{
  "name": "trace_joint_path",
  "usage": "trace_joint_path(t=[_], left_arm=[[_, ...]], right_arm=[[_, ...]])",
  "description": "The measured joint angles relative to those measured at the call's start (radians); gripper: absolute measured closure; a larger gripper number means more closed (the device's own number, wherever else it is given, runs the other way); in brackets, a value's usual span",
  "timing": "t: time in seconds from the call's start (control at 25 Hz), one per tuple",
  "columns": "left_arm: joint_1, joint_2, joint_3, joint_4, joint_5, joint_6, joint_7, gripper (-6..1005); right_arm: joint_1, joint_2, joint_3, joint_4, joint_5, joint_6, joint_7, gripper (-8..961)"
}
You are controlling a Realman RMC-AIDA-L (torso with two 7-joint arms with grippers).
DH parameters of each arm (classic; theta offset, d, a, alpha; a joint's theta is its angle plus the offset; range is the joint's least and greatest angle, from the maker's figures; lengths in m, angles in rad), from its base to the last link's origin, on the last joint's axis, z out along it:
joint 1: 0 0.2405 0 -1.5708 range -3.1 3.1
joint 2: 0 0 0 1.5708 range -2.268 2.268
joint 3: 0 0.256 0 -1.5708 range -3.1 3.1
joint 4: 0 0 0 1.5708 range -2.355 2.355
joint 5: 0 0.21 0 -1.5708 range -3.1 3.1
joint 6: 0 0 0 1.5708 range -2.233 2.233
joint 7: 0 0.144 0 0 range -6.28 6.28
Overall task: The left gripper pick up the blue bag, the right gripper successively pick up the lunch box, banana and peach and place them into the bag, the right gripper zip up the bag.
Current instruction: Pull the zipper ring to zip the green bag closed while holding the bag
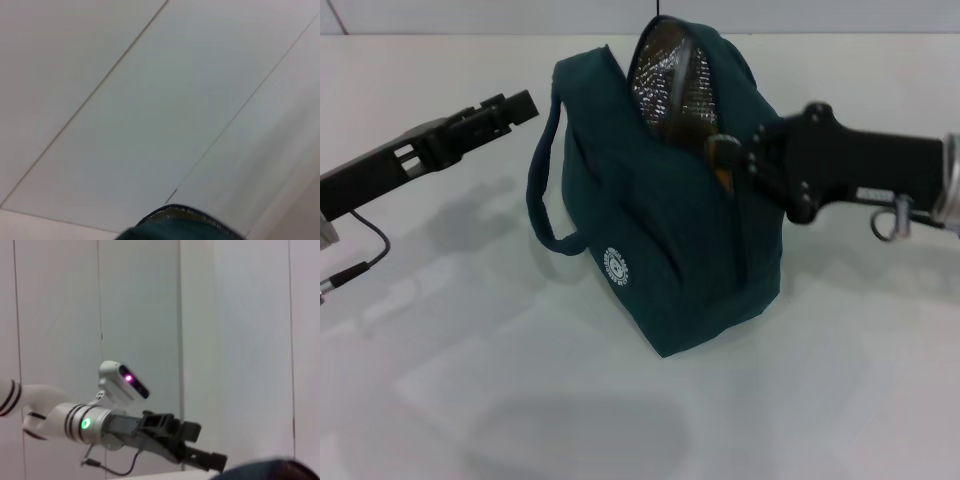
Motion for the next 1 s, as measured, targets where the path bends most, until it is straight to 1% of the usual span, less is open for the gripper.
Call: trace_joint_path(t=[0.08, 0.28, 0.56, 0.84, 1.0], left_arm=[[0.006, 0.0, -0.001, 0.0, -0.007, 0.001, 0.007, 104], [0.024, 0.001, -0.001, 0.001, -0.02, 0.002, 0.011, 105], [0.055, 0.003, -0.005, 0.008, -0.047, 0.002, 0.028, 108], [0.069, 0.011, -0.015, 0.005, -0.068, 0.004, 0.029, 115], [0.088, 0.014, -0.015, 0.01, -0.073, 0.004, 0.025, 119]], right_arm=[[0.019, 0.0, -0.022, 0.0, 0.028, 0.026, -0.011, 922], [0.056, 0.0, -0.08, 0.003, 0.079, 0.09, -0.022, 921], [0.087, 0.0, -0.188, -0.001, 0.2, 0.114, -0.059, 918], [0.111, 0.0, -0.215, 0.002, 0.256, 0.144, -0.061, 916], [0.109, 0.0, -0.224, 0.007, 0.277, 0.167, -0.069, 915]])
